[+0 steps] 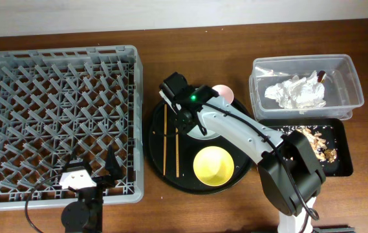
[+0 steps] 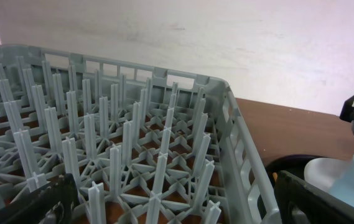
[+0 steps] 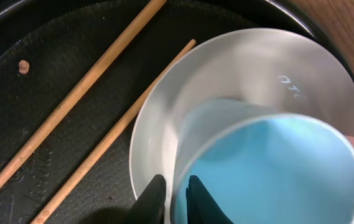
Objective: Sort waste into correct bins and load items into the dishwasher rack
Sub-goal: 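Set the yellow bowl down and grasp the blue cup with the right gripper, then hand the blue cup from the right gripper to the left gripper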
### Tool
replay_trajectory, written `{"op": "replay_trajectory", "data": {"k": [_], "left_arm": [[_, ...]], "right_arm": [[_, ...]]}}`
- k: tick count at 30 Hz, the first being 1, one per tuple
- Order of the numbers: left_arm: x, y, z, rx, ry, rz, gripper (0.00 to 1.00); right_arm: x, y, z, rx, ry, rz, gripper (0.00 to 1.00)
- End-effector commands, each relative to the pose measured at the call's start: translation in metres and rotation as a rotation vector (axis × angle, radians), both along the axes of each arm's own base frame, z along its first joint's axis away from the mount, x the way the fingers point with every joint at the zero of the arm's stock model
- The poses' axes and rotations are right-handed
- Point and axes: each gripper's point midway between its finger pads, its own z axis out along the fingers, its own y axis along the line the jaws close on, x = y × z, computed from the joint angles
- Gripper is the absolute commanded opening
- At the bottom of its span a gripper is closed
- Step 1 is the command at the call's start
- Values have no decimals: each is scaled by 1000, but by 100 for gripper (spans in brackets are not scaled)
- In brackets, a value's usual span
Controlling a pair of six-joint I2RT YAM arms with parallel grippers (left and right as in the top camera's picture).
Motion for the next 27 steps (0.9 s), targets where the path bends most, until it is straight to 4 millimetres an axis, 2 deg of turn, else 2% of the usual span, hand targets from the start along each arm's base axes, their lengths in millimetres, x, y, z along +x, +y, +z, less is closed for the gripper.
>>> {"op": "replay_trajectory", "data": {"k": [1,2,3,5,7,8,9,10,11,12,13,15,17,19,21,23,25,27], "left_arm": [[0,-1,0,17,-1,-5,99],[0,-1,-1,16,0,-5,99],[0,-1,-1,17,0,-5,99],[0,-1,-1,16,0,-5,99],[0,-1,0,17,-1,-5,99],[0,-1,-1,17,0,-5,99],[0,-1,-1,17,0,-4,99],[0,-1,2,17,-9,-3,99],[1,-4,12,1,-54,-24,99],[0,-24,26,-6,-103,-136,99],[-12,-55,58,-8,-151,-323,99],[-35,-58,105,-48,-79,-336,99],[-51,-85,161,-51,19,-504,99],[-49,-113,183,-85,187,-696,99],[-25,-145,192,-218,363,-929,99],[-16,-160,183,-321,444,-1068,99],[-5,-170,171,-427,521,-1169,99],[1,-173,165,-457,548,-1193,99]], "right_arm": [[-4,1,-8,-6,19,2,4],[1,5,3,12,-4,2,4],[8,11,24,42,-35,5,4],[7,32,92,180,-61,40,4],[-11,40,165,308,-66,87,4],[-27,37,200,391,-39,111,4],[-44,30,219,474,24,125,4],[-52,21,226,515,68,128,4],[-59,10,232,567,117,139,4],[-63,2,239,628,159,167,4],[-69,-11,252,757,217,236,4],[-76,-25,276,934,232,336,4],[-82,-35,292,1046,234,381,4],[-91,-35,296,1078,252,407,4],[-98,-34,302,1118,268,427,4],[-100,-31,312,1179,273,440,4],[-104,-28,319,1217,281,455,4],[-111,-19,319,1215,301,486,4]]}}
